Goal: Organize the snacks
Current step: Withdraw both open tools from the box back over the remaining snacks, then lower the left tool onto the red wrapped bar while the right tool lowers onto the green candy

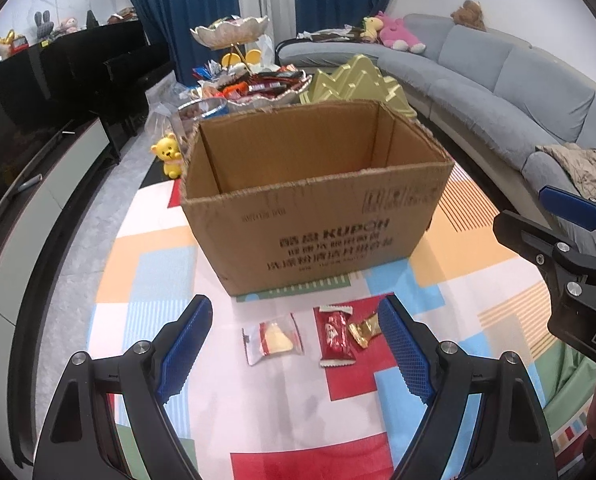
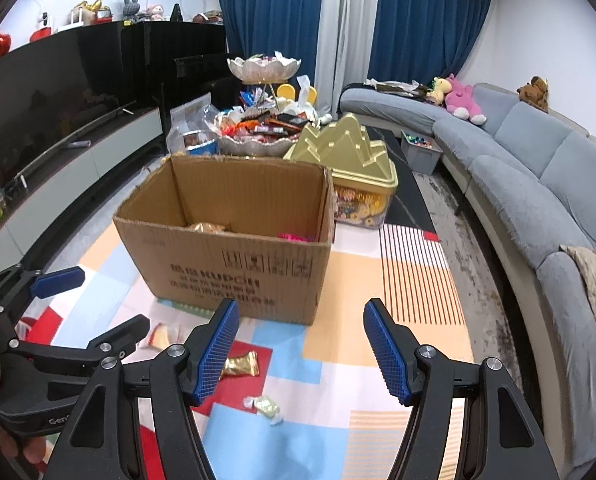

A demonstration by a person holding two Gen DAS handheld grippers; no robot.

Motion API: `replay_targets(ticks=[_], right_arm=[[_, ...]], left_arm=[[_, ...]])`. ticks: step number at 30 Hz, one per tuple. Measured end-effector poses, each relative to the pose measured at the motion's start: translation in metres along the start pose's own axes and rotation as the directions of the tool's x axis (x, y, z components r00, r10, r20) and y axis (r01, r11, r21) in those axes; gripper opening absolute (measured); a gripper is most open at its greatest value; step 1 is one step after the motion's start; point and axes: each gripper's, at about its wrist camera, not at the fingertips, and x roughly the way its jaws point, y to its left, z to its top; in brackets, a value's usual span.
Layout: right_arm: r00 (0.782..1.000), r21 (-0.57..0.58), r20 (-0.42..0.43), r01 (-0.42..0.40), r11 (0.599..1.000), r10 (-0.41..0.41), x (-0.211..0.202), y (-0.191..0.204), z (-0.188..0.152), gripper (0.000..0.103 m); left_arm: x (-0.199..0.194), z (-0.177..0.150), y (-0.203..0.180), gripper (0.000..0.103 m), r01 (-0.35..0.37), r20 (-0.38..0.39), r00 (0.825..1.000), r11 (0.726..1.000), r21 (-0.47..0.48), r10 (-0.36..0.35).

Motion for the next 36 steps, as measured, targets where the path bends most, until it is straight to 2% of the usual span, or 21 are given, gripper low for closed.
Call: replay_targets(ticks=[15, 24, 32, 36], right_arm=[[0.998, -0.014, -0.064, -0.007, 1.000, 0.006, 0.020, -0.001, -0.037, 0.066], [0.994, -0.009, -0.109, -0.014, 1.000, 0.012, 0.033, -0.002, -0.057, 0.066], [0.991, -0.011, -0.129, -0.024, 1.000, 0.022, 0.042, -0.001, -0.066, 0.066], [0.990, -0.017, -0.140, -0.034, 0.999, 0.031, 0.047, 0.002, -0.072, 0.066]], left_arm=[[0.026, -0.027, -0.015, 0.085, 0.024, -0.047, 0.999, 0.999, 0.049, -0.021], [0.043, -0.039, -0.019, 0.079, 0.066, -0.088, 0.994, 0.997, 0.037, -0.062], [0.057, -0.044, -0.016, 0.070, 0.051, -0.105, 0.993, 0.999, 0.005, -0.050], [0.065, -0.049, -0.018, 0.069, 0.053, -0.116, 0.992, 0.998, 0.016, -0.051]])
